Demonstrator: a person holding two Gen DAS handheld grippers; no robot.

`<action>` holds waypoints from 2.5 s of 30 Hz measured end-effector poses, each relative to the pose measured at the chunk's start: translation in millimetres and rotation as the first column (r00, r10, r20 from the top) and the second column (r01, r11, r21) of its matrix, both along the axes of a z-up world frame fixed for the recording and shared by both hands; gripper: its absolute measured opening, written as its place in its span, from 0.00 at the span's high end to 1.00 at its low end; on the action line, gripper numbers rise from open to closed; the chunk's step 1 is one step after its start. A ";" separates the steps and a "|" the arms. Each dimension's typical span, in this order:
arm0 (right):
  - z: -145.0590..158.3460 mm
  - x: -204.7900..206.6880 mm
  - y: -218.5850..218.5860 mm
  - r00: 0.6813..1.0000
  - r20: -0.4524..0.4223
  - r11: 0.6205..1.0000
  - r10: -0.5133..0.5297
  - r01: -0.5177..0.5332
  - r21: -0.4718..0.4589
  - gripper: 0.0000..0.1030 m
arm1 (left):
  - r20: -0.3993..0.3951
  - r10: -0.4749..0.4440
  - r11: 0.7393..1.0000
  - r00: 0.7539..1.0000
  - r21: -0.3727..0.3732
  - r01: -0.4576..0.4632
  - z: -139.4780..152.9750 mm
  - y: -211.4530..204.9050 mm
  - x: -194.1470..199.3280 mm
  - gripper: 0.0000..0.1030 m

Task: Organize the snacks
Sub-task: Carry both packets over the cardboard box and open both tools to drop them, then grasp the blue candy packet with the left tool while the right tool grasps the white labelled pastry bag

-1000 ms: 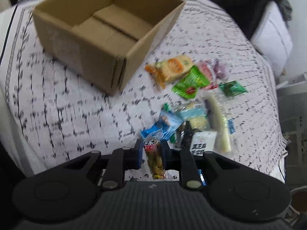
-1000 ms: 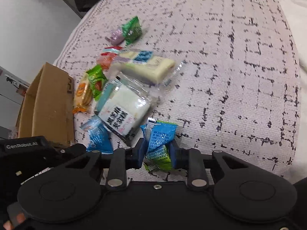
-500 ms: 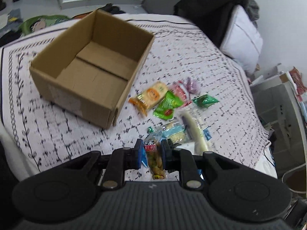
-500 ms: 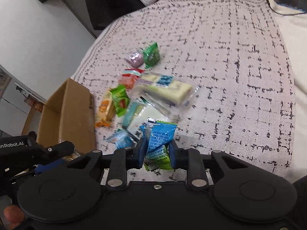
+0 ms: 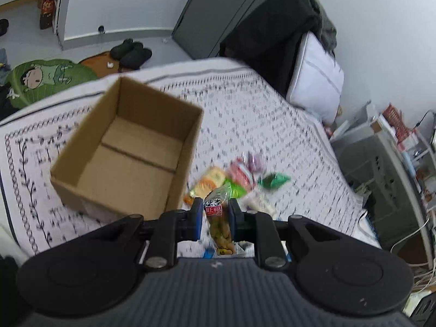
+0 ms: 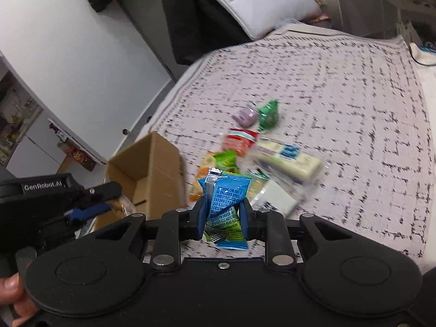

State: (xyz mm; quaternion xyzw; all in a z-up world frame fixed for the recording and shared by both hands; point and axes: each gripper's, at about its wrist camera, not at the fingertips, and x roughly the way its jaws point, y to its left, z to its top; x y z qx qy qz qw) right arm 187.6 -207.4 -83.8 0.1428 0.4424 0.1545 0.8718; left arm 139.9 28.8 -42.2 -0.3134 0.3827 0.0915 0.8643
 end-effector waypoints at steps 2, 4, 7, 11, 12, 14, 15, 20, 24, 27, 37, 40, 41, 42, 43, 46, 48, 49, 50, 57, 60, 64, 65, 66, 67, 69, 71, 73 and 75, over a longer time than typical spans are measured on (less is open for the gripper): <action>6.4 0.5 7.6 1.000 0.017 1.000 0.017 -0.017 0.001 0.76 | 0.044 0.000 1.000 0.999 0.025 -0.001 4.6 7.1 -1.4 0.82; 11.6 0.6 14.6 0.999 0.032 0.999 0.032 -0.032 -0.002 0.76 | 0.072 0.018 0.999 0.997 0.035 -0.020 4.0 15.7 -3.9 0.82; 16.7 1.7 26.6 0.997 0.048 0.999 0.053 -0.053 -0.007 0.76 | 0.087 0.018 0.999 0.996 0.043 -0.022 0.5 24.0 -4.2 0.82; 21.7 3.8 42.1 0.995 0.062 0.997 0.077 -0.076 -0.007 0.76 | 0.112 0.033 0.999 0.993 0.021 -0.036 1.7 33.6 -6.3 0.82; 22.6 4.8 45.9 0.995 0.065 0.997 0.082 -0.081 -0.005 0.76 | 0.116 0.039 0.999 0.992 0.016 -0.041 1.8 35.9 -7.2 0.82; 24.8 6.7 54.7 0.993 0.070 0.995 0.095 -0.096 0.000 0.76 | 0.123 0.047 0.999 0.991 0.021 -0.050 0.9 40.8 -9.0 0.82; 25.9 7.7 59.1 0.992 0.074 0.995 0.102 -0.103 0.003 0.76 | 0.126 0.056 0.998 0.990 0.028 -0.060 0.5 43.2 -9.6 0.82; 26.3 12.9 77.5 0.989 0.083 0.992 0.123 -0.125 0.024 0.76 | 0.109 0.119 0.993 0.987 0.008 -0.121 -7.0 61.6 -10.7 0.82; 23.6 16.8 92.0 0.986 0.083 0.988 0.145 -0.149 0.045 0.76 | 0.106 0.154 0.988 0.982 0.001 -0.155 -8.8 72.7 -12.9 0.82; 22.6 18.3 103.2 0.983 0.081 0.984 0.166 -0.171 0.054 0.76 | 0.109 0.193 0.981 0.975 0.000 -0.194 -8.8 79.1 -16.4 0.82; 14.7 28.3 133.5 0.974 0.063 0.974 0.216 -0.220 0.057 0.76 | 0.072 0.293 0.956 0.953 -0.020 -0.292 -21.0 105.2 -15.6 0.82; 11.8 30.4 137.3 0.974 0.057 0.973 0.221 -0.224 0.062 0.76 | 0.065 0.321 0.947 0.945 -0.016 -0.320 -26.9 109.9 -16.1 0.82; 10.8 31.3 138.4 0.974 0.053 0.972 0.221 -0.224 0.065 0.76 | 0.059 0.326 0.945 0.944 -0.017 -0.325 -29.0 111.8 -15.5 0.82; 10.7 31.4 140.1 0.973 0.050 0.972 0.223 -0.226 0.068 0.76 | 0.053 0.330 0.944 0.943 -0.019 -0.329 -30.7 113.4 -15.0 0.82; 9.6 32.2 141.9 0.973 0.047 0.971 0.227 -0.230 0.068 0.76 | 0.047 0.330 0.944 0.943 -0.021 -0.329 -32.2 113.8 -14.2 0.82; 6.3 34.1 148.3 0.969 0.038 0.967 0.243 -0.245 0.069 0.76 | 0.027 0.320 0.947 0.947 -0.032 -0.319 -36.1 114.3 -11.0 0.81; 4.9 36.1 151.9 0.967 0.040 0.964 0.252 -0.254 0.072 0.76 | 0.016 0.324 0.946 0.946 -0.036 -0.324 -38.4 113.2 -9.0 0.79; 4.1 37.7 153.2 0.967 0.042 0.964 0.253 -0.256 0.076 0.75 | 0.012 0.327 0.944 0.945 -0.044 -0.327 -39.5 113.3 -8.7 0.78; 3.4 39.1 154.2 0.966 0.044 0.963 0.255 -0.258 0.079 0.73 | 0.009 0.331 0.943 0.944 -0.049 -0.330 -40.1 113.7 -8.9 0.78; 2.6 44.0 146.2 0.975 0.037 0.974 0.220 -0.222 0.052 0.46 | -0.005 0.359 0.933 0.933 -0.037 -0.359 -38.7 112.9 -11.7 0.56; 6.4 41.9 134.7 0.978 0.045 0.977 0.206 -0.208 0.044 0.45 | -0.007 0.359 0.933 0.933 -0.008 -0.359 -37.5 107.3 -8.4 0.44; 8.0 38.8 116.2 0.984 0.050 0.985 0.172 -0.173 0.004 0.39 | -0.018 0.323 0.947 0.946 0.012 -0.322 -37.4 97.0 -2.1 0.35; 8.4 38.1 111.4 0.986 0.048 0.987 0.163 -0.163 -0.002 0.37 | -0.020 0.315 0.949 0.949 0.014 -0.315 -37.4 94.5 -1.0 0.32; 8.6 37.3 106.0 0.987 0.046 0.988 0.155 -0.155 -0.006 0.37 | -0.022 0.308 0.951 0.951 0.012 -0.308 -37.7 92.3 -0.5 0.29; 8.7 36.3 100.6 0.988 0.045 0.989 0.149 -0.149 -0.009 0.35 | -0.025 0.301 0.954 0.953 0.008 -0.301 -38.2 90.2 -0.4 0.27; 10.7 33.4 89.8 0.989 0.048 0.990 0.137 -0.136 -0.024 0.32 | -0.034 0.285 0.958 0.958 -0.011 -0.285 -39.1 86.0 0.1 0.20; 12.2 29.6 80.8 0.990 0.056 0.991 0.130 -0.128 -0.039 0.26 | -0.042 0.265 0.963 0.963 -0.032 -0.266 -40.8 81.3 0.4 0.16; 15.1 25.5 72.2 0.990 0.066 0.991 0.128 -0.125 -0.051 0.20 | -0.046 0.243 0.969 0.969 -0.034 -0.244 -41.5 75.3 1.2 0.16; 17.8 20.9 63.4 0.989 0.077 0.991 0.125 -0.120 -0.061 0.16 | -0.046 0.218 0.976 0.975 -0.014 -0.219 -40.4 65.9 1.8 0.16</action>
